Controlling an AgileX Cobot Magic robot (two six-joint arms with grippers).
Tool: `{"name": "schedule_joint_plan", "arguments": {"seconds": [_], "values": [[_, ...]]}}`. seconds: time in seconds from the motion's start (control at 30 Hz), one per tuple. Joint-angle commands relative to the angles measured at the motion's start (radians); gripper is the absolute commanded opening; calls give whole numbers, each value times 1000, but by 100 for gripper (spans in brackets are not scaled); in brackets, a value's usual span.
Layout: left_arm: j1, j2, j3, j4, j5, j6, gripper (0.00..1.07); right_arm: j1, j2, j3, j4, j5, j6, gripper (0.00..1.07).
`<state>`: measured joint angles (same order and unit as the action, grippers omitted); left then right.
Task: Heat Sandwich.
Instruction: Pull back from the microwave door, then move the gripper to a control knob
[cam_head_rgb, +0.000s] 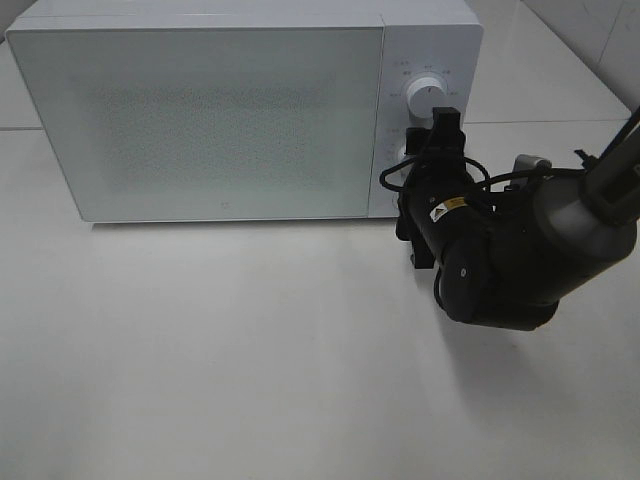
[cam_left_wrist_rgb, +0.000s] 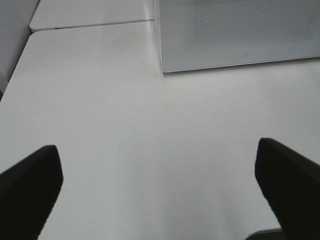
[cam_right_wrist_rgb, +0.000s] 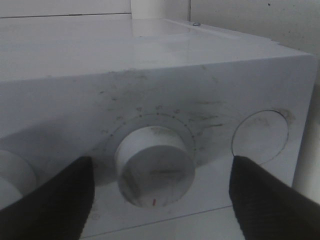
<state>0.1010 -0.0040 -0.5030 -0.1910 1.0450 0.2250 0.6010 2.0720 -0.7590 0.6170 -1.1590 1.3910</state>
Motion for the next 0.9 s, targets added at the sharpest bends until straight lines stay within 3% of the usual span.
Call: {"name": "schedule_joint_plan", "arguments": {"seconds": [0.03,0.5,0.8,0.9], "values": [[5,-26,1,0,-10,-4,101,-19,-12,-31,-38,-137,-1,76],[5,-26,1,0,-10,-4,101,-17,-100,93,-133,-55,-8,76],[5,-26,1,4,-10,-4,101,-17,-247,182,-172,217,-183,76],[5,-26,1,4,-10,-4,101,-17,-328,201,-172,402,-361,76]]}}
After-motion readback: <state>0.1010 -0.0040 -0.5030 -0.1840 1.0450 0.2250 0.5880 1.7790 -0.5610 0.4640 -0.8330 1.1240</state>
